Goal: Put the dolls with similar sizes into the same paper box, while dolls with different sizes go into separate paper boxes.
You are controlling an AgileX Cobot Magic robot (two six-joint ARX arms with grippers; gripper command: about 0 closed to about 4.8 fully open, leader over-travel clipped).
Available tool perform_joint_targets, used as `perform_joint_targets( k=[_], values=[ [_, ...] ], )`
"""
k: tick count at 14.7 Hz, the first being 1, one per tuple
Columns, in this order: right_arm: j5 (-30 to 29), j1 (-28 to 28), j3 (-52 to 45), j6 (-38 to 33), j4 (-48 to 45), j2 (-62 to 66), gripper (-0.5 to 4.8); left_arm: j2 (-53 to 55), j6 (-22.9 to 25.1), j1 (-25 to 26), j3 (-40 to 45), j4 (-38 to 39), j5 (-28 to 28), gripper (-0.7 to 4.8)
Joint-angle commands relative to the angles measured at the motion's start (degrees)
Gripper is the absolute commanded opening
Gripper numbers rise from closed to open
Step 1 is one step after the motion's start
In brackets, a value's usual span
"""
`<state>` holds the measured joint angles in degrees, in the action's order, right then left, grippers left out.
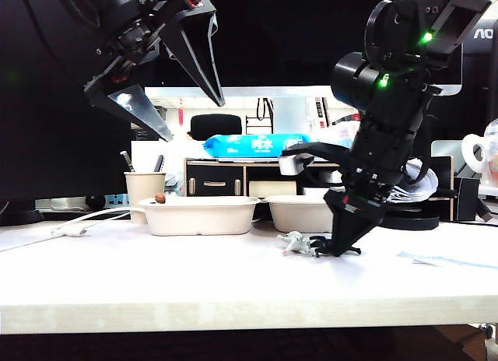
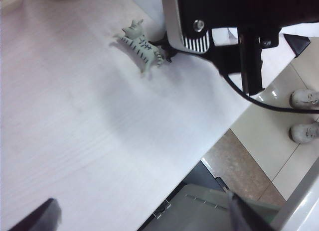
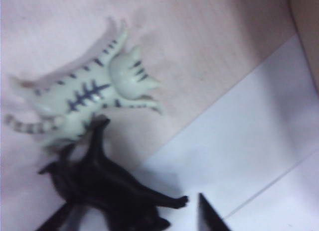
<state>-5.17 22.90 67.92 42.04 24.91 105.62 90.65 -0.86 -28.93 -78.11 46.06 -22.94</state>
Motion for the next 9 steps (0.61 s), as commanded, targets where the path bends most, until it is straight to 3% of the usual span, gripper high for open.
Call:
perform_joint_targets(
  k=[1, 4, 7, 9],
  values=[
    [2.05, -0.28, -0.44, 1.33, 1.81, 0.77, 2.71, -0.28, 0.9, 0.09, -0.22, -0.85, -0.28, 4.62],
    [2.05, -0.26, -0.44, 0.83, 1.99, 0.77, 0.99, -0.28, 0.87, 0.09, -0.22, -1.62, -0.28, 4.62],
    [2.08, -0.26, -0.44, -1.97, 1.84, 0.61, 0.67, -0.28, 0.87, 0.09, -0.22, -1.81, -0.24, 4.62],
    [2.05, -0.24, -0.42, -4.94, 1.4, -0.94, 0.11, -0.28, 0.87, 0.09, -0.22, -2.05, -0.24, 4.62]
  ],
)
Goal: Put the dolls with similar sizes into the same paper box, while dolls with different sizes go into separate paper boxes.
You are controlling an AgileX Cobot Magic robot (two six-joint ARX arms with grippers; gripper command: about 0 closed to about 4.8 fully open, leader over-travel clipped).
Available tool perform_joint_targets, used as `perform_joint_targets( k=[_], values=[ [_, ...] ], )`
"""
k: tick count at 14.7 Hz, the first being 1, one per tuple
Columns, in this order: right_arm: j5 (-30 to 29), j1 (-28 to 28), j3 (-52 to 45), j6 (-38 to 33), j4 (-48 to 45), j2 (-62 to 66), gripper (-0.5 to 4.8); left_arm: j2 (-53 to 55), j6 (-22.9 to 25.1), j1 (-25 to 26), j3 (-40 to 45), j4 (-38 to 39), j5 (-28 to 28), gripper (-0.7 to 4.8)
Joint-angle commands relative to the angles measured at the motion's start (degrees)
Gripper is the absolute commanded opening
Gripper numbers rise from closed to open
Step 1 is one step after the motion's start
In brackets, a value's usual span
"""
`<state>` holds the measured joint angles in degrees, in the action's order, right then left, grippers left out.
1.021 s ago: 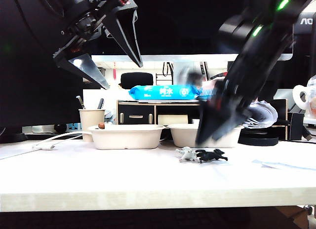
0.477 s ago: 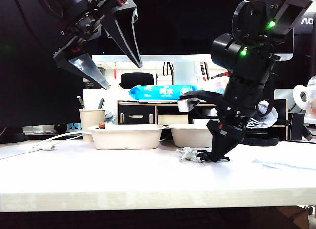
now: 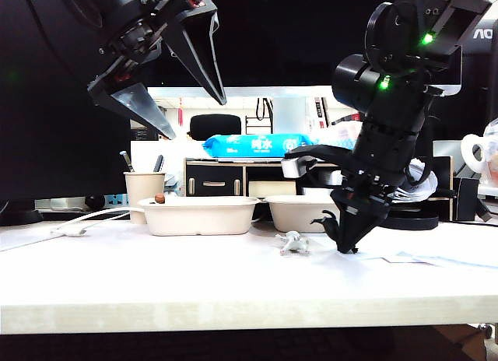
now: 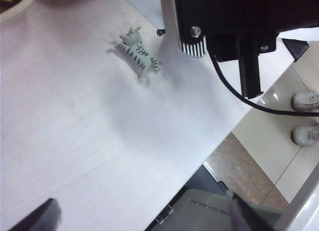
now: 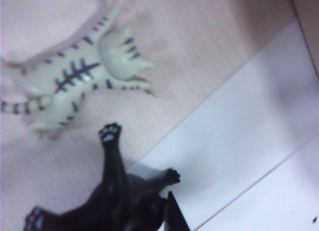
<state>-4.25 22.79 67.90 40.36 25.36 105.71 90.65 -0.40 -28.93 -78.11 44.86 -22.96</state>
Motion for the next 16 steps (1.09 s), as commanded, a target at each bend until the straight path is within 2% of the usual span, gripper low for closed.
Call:
perform_joint_targets(
  k=[1, 3, 8, 9, 12, 13, 16],
  values=[
    [1.16, -0.11, -0.37, -3.28, 0.31, -2.19, -0.05, -0.28, 0.42, 0.09, -0.2, -0.94, -0.22, 4.62],
    [1.29, -0.11, 0.72, -5.25, -0.35, -6.32, -0.05, -0.22, 0.37, 0.09, -0.04, -1.9, -0.22, 4.62],
    [1.55, -0.11, 11.34, -8.26, 1.14, -15.98, -0.05, -0.2, -0.5, 0.09, -0.04, -4.26, -0.22, 4.62],
    [1.55, -0.17, 13.62, -8.24, 0.33, -15.96, -0.05, -0.17, -0.52, 0.09, -0.04, -4.39, -0.22, 4.62],
    [1.07, -1.77, 15.28, -9.49, -10.69, -13.75, -0.05, -0.17, -0.68, 0.09, -0.04, -4.44, -0.2, 4.62],
    [-0.85, -3.72, 15.32, -12.46, -12.35, -11.28, -0.05, -0.17, -0.66, 0.09, -0.04, -4.44, -0.2, 4.62],
    [-1.29, -5.79, 15.32, -13.46, -12.37, -5.99, -0.05, -0.11, -0.63, 0.09, -0.04, -4.61, 0.37, 4.62]
  ],
)
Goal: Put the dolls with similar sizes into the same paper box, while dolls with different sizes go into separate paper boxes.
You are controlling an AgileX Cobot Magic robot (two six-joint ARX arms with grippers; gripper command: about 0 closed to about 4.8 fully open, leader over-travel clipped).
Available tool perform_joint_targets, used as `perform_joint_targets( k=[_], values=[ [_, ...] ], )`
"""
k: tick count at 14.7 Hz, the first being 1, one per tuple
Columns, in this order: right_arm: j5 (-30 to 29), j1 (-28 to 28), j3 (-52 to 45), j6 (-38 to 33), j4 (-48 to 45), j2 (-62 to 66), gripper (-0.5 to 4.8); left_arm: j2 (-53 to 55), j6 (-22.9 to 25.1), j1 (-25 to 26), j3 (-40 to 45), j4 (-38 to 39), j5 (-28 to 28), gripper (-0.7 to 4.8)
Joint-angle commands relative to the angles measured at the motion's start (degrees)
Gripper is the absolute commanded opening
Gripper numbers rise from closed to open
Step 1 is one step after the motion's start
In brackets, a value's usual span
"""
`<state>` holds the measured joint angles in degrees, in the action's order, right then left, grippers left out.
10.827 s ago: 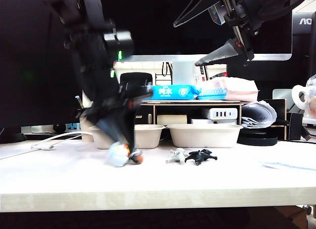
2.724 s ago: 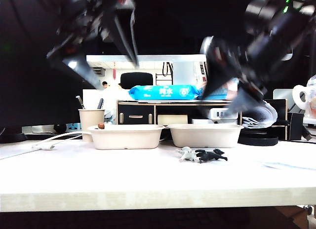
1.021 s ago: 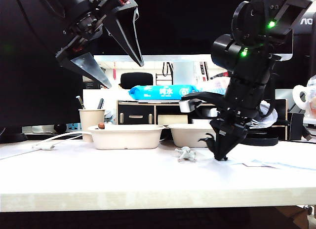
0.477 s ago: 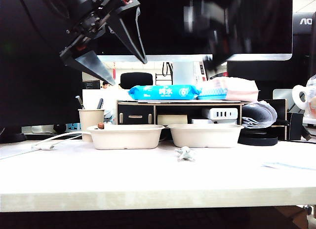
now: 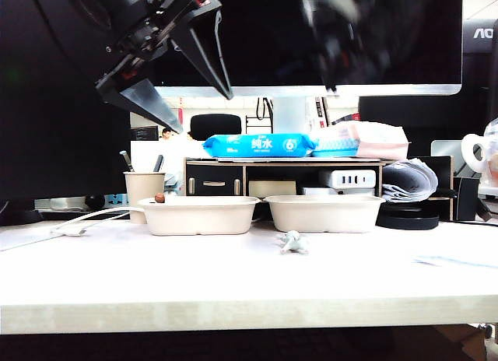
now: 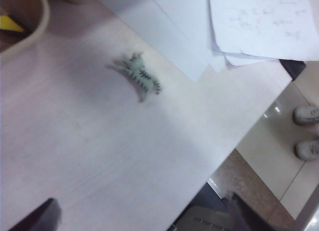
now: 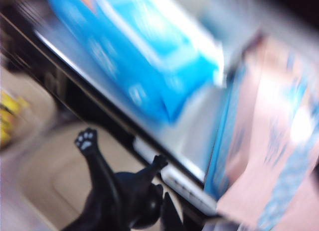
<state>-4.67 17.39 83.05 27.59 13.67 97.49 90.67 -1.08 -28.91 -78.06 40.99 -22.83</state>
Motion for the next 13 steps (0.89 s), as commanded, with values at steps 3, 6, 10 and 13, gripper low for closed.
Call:
perform_joint_targets(
  k=[3, 6, 10, 13],
  values=[
    [-1.6, -0.83, 0.17, -1.2, -1.14, 6.67, -0.05, 0.55, 0.02, 0.09, -0.07, -1.29, 0.96, 4.62],
    [-2.19, -1.22, 0.2, -3.67, -2.21, 10.19, -0.05, 0.87, 0.02, 0.07, -0.04, -1.09, 0.94, 4.62],
    [-2.54, -1.44, 0.2, -3.65, -3.74, 10.82, -0.05, 0.87, 0.22, 0.09, -0.04, -1.53, 1.16, 4.62],
    [-2.82, -1.44, 0.22, -4.11, -3.74, 10.82, 2.86, 0.87, 0.22, 0.09, -0.04, -1.64, 1.16, 4.62]
  ],
)
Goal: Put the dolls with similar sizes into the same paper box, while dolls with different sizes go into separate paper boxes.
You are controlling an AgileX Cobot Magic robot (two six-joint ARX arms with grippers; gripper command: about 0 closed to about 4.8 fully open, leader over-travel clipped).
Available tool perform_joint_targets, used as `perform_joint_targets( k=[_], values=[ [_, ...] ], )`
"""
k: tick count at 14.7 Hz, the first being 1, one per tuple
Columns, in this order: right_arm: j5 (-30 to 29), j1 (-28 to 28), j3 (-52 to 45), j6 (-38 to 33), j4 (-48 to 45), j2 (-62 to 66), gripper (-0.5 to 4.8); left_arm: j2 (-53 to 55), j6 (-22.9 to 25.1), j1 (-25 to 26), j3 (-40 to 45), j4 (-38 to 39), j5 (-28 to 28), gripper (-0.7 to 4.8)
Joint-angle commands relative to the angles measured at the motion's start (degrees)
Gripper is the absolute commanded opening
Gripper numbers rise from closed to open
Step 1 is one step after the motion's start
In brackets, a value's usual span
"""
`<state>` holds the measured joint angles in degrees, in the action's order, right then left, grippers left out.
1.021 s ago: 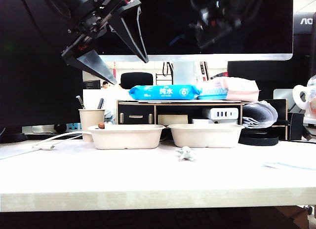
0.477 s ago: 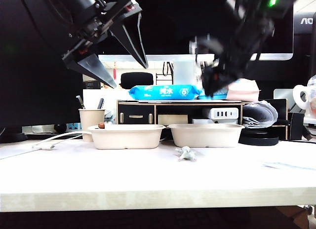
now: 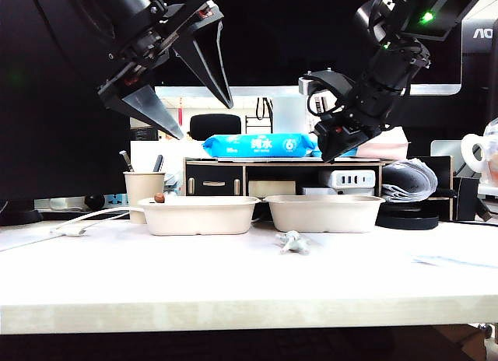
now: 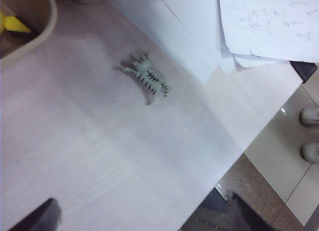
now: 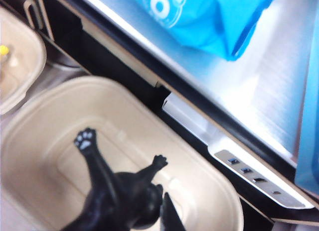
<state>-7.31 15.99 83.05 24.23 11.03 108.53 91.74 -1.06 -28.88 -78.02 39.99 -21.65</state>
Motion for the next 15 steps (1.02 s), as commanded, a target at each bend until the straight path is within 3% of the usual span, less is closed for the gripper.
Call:
perform_joint_targets(
  k=[1, 4, 6, 10, 15],
  values=[
    [-0.22, -0.04, 0.22, -1.77, -1.25, -0.22, 3.17, -0.2, 0.2, 0.07, -0.09, -0.7, -0.02, 4.62],
    [-0.33, -0.04, 0.22, -1.77, -0.81, -0.22, 3.25, -0.2, 0.2, 0.07, -0.09, -0.79, -0.02, 4.62],
    [-0.48, -0.04, 0.22, -2.29, -0.9, -0.22, 3.95, -0.2, 0.2, 0.07, -0.09, -0.7, -0.04, 4.62],
    [-0.44, 0.09, 0.22, -5.46, 1.88, -1.27, 3.97, -0.22, 0.2, 0.07, -0.09, -0.68, -0.04, 4.62],
    [-3.41, 0.79, 0.22, -14.75, 11.63, -17.4, 3.86, -0.22, 0.17, 0.07, -0.09, -0.5, -0.09, 4.62]
  ],
)
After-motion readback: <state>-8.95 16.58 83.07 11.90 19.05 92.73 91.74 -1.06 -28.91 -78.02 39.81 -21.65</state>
